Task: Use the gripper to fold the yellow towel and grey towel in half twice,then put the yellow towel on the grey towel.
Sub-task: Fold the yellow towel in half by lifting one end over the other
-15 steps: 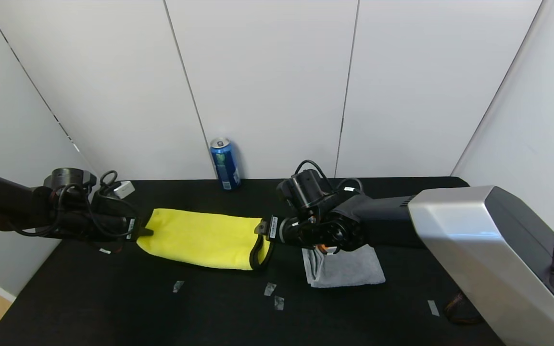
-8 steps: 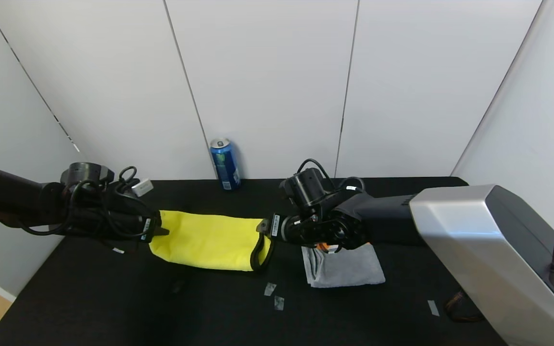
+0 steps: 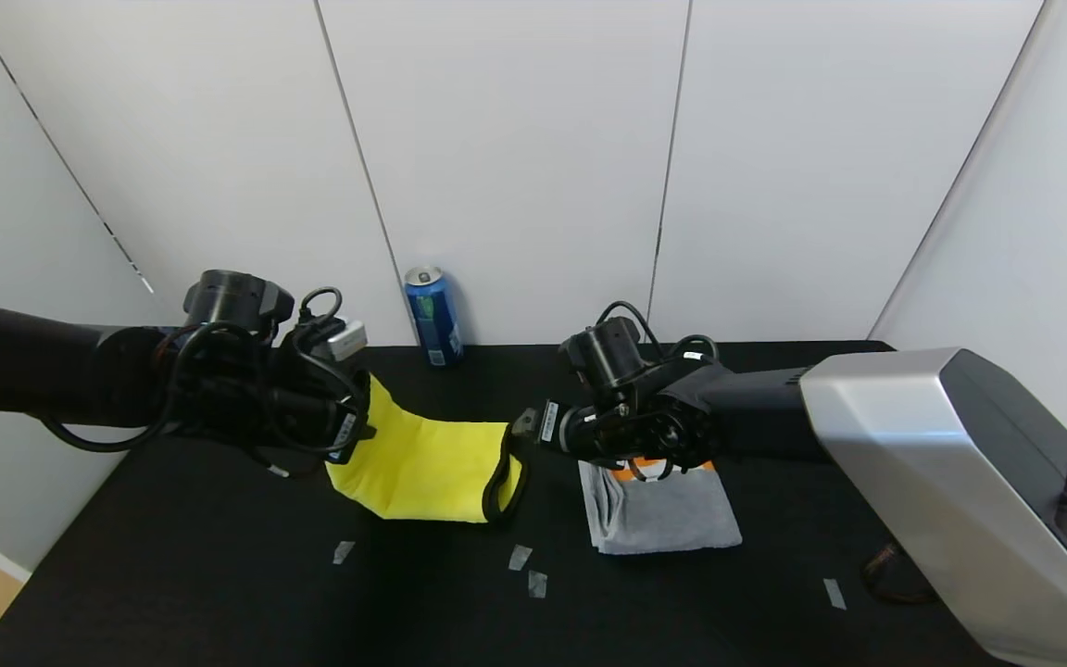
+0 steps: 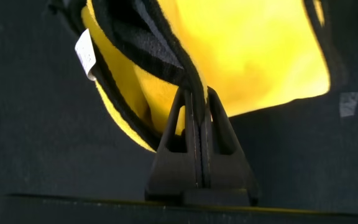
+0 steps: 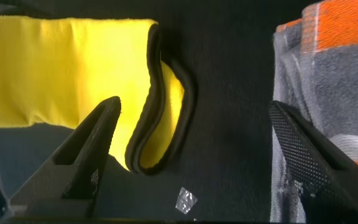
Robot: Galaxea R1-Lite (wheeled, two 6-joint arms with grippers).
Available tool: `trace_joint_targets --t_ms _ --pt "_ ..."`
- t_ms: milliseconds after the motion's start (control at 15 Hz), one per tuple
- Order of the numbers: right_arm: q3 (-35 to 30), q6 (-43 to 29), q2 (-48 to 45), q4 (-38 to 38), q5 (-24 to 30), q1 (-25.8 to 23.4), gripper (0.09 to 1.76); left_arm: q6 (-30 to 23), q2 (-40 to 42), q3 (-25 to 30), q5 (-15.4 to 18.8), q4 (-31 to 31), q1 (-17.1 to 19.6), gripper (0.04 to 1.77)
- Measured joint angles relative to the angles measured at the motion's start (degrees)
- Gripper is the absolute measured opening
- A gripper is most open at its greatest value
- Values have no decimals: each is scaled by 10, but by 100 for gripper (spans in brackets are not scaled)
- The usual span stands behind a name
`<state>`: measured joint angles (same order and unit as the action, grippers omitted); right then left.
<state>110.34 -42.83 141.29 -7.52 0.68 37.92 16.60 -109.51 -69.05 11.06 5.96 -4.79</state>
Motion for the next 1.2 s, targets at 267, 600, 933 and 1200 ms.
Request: trace_joint_targets --t_ms 267,600,933,1200 --pt "0 -24 0 16 13 -20 171 -1 8 9 -45 -1 -70 10" --pt "-1 -44 -21 19 36 -47 171 -8 2 24 -65 -3 -131 10" --pt "-5 -47 -52 19 53 -68 171 -13 -23 41 -91 -10 -186 10" --pt "-7 -48 -66 17 53 -70 171 -19 -48 49 -99 -13 -214 10"
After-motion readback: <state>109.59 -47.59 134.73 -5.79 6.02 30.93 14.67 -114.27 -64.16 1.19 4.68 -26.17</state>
